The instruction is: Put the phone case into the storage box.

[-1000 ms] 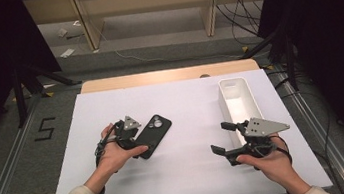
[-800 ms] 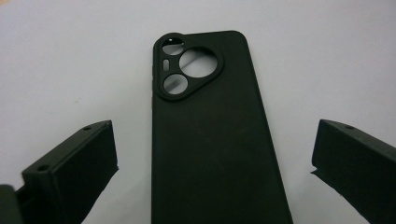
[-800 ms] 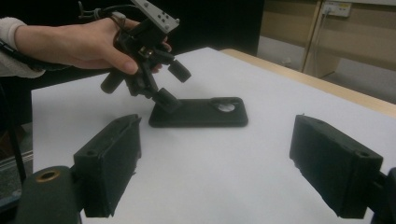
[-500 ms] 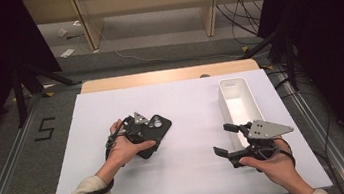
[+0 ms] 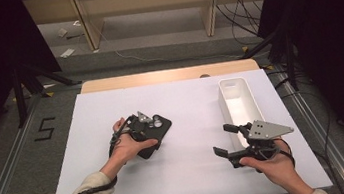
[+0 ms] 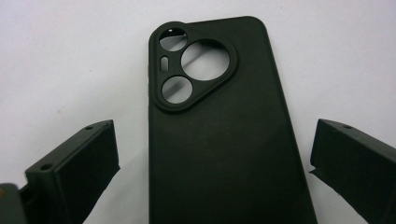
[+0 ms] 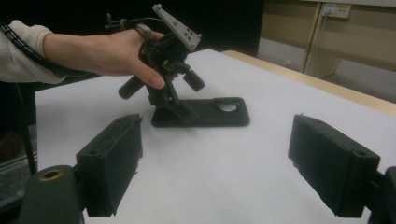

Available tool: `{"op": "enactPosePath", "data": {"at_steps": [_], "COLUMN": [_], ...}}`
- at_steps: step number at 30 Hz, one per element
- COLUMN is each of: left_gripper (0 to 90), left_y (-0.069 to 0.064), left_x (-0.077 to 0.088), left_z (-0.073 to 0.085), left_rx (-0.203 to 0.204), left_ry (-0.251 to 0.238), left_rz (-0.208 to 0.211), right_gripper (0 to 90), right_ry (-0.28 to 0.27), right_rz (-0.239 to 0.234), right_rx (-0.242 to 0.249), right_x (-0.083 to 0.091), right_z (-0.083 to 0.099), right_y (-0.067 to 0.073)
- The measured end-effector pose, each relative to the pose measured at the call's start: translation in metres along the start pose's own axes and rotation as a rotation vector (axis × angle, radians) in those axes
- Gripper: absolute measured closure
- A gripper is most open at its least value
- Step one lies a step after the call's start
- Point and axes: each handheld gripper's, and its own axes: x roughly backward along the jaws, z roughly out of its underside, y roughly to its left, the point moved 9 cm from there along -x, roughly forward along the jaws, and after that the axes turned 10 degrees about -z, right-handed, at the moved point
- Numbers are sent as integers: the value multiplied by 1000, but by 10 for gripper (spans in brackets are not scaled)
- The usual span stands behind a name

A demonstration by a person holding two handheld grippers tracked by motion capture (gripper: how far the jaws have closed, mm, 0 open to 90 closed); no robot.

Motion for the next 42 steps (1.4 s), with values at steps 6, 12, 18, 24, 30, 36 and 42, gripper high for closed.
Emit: {"op": "enactPosePath", "data": {"at_steps": [6, 12, 18, 24, 30, 36, 42], "left_gripper": [6, 8, 9, 16, 26, 28, 63], "left_y": [-1, -2, -2, -1, -1, -1, -3], "left_x": [-5, -9, -11, -12, -13, -13, -11], "left_z": [0, 4, 3, 4, 4, 4, 3], "left_rx": [4, -8, 6, 28, 24, 23, 18], "left_ry": [10, 26, 24, 36, 42, 46, 51], "left_rz": [7, 12, 29, 57, 79, 79, 83], "right_gripper": [189, 190, 190, 190, 190, 190, 191], "right_ry": [0, 1, 4, -2, 0, -1, 3], "right_rz": [-3, -4, -6, -7, -10, -10, -12], "right_rx": [0, -4, -7, -8, -7, -8, -6], "right_x": [-1, -1, -2, -2, -2, -2, -3], "right_z": [0, 1, 2, 1, 1, 1, 2], "right_y": [0, 0, 1, 0, 1, 1, 1]}}
